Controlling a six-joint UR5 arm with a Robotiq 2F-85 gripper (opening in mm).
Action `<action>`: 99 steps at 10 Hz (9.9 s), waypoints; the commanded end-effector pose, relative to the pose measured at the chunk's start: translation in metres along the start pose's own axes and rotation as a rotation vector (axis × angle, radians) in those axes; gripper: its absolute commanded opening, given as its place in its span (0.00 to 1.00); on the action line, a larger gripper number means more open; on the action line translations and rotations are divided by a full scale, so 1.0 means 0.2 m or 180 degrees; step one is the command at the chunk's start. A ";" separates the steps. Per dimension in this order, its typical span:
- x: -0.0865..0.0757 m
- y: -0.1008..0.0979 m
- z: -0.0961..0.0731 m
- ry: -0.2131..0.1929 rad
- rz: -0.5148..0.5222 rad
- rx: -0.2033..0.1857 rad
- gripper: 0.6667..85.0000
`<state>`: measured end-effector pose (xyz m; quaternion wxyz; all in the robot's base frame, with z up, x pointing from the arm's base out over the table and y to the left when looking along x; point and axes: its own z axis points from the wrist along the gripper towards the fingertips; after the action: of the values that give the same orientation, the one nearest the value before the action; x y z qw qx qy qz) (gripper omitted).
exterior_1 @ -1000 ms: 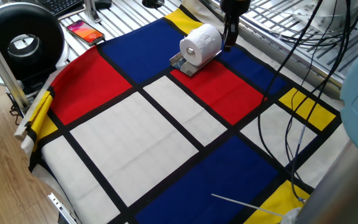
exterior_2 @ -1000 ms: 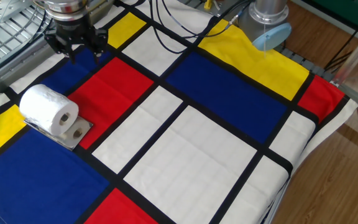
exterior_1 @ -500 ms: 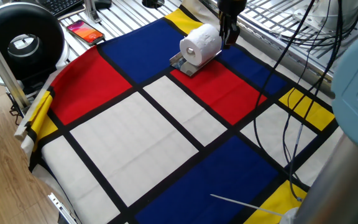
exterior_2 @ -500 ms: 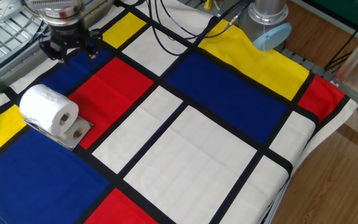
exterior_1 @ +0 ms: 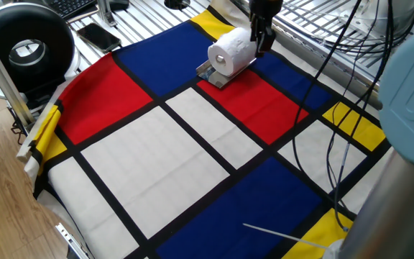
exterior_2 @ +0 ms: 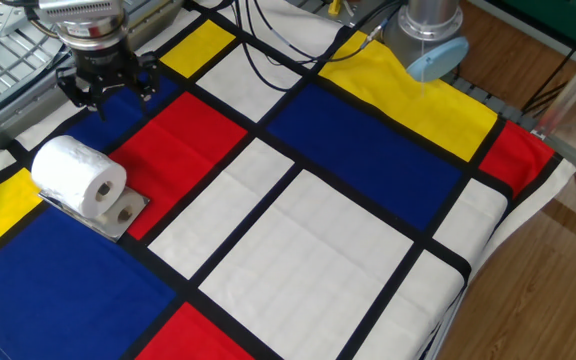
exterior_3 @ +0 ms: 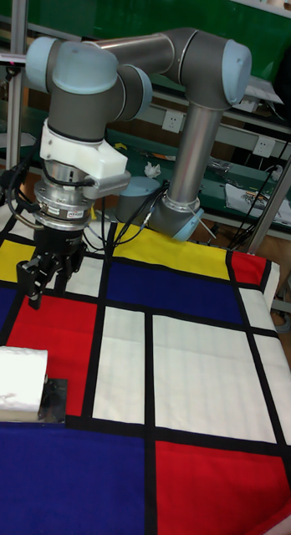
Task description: Take the roll of paper down from the shelf
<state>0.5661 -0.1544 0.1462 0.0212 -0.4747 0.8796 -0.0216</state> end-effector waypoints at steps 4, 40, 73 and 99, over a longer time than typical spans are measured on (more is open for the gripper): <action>-0.06 0.01 0.00 -0.0154 0.0050 -0.0047 0.71; -0.28 -0.31 0.11 -0.0266 -0.0649 0.0000 0.84; -0.11 -0.44 0.18 -0.0231 -0.1412 -0.0214 1.00; -0.14 -0.52 0.28 -0.0155 -0.1974 -0.0261 1.00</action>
<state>0.6717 -0.1949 0.0959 0.0063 -0.7204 0.6934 0.0115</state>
